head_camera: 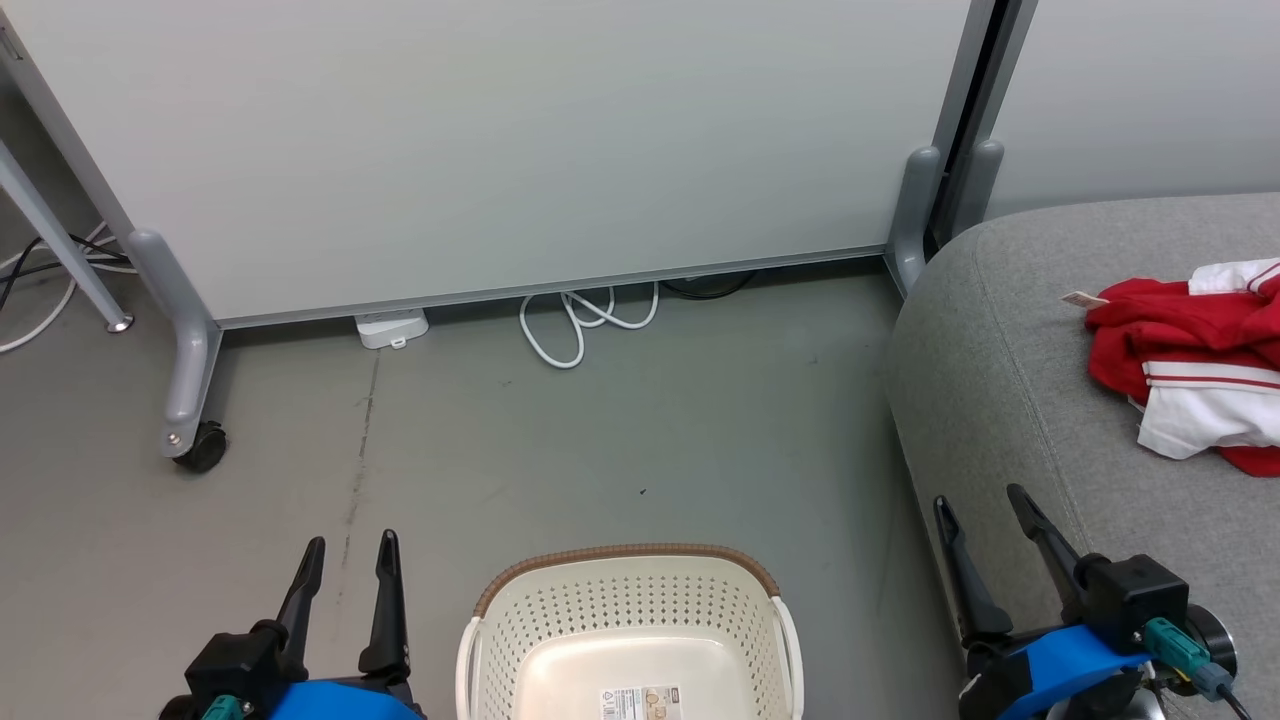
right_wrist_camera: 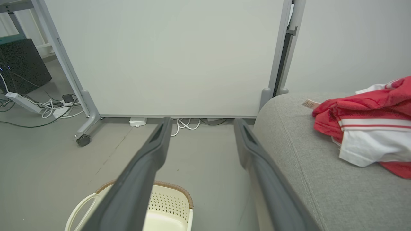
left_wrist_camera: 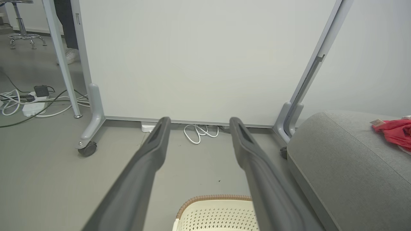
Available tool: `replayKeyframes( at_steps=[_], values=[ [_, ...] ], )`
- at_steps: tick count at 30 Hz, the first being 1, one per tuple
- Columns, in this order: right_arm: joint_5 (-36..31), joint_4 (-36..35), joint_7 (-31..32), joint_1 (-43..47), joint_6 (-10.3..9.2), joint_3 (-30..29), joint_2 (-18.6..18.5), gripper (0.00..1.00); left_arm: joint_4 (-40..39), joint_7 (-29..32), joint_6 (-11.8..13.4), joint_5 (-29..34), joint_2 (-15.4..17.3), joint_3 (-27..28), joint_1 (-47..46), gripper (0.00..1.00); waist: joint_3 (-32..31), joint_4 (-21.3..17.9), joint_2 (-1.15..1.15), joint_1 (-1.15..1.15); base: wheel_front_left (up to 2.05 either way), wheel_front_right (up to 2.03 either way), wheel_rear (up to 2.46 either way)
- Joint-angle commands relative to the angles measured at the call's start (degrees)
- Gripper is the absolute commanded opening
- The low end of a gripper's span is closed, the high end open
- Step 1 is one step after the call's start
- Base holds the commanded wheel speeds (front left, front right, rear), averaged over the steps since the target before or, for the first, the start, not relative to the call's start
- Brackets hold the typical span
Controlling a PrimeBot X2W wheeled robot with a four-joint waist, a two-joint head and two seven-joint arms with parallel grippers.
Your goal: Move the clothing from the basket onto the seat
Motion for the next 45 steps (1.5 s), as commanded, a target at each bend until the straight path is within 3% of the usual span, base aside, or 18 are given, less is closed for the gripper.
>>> replayKeyframes(
  at_steps=[1,3,4,9,28,45],
  values=[
    [0.33,0.03,-0.09,0.22,0.03,0.10,0.05,1.00,-0.15,-0.27,-0.09,0.14,0.11,-0.10,0.01,1.00,0.00,0.02,0.00,0.00,0.00,0.00,0.00],
    [0.36,0.01,-0.08,0.26,0.02,0.23,0.05,1.00,-0.25,-0.27,-0.09,0.39,0.04,0.02,0.13,1.00,-0.02,0.01,0.00,0.00,0.00,0.00,0.00],
    [0.29,0.21,-0.02,0.01,0.00,0.16,0.00,0.00,0.08,0.04,0.00,0.14,-0.09,0.02,0.01,0.00,-0.01,0.01,0.00,0.00,0.00,0.00,0.00],
    [1.13,2.75,0.14,0.49,0.00,0.16,0.05,0.00,2.37,0.47,0.00,-0.44,-0.68,0.08,1.24,0.00,-0.01,0.01,0.00,0.00,0.00,0.00,0.00],
    [22.43,3.19,3.36,-1.07,0.00,-1.65,0.04,0.00,0.58,5.66,-0.02,-19.27,-0.88,2.50,-0.85,0.00,-0.13,-0.04,0.00,0.00,0.00,0.00,0.00],
    [37.06,3.51,5.58,-2.17,0.01,-2.88,0.03,0.00,-0.64,9.23,-0.05,-32.25,-1.02,4.16,-2.28,0.00,-0.24,-0.09,0.00,0.00,0.00,0.00,0.00]
  ],
)
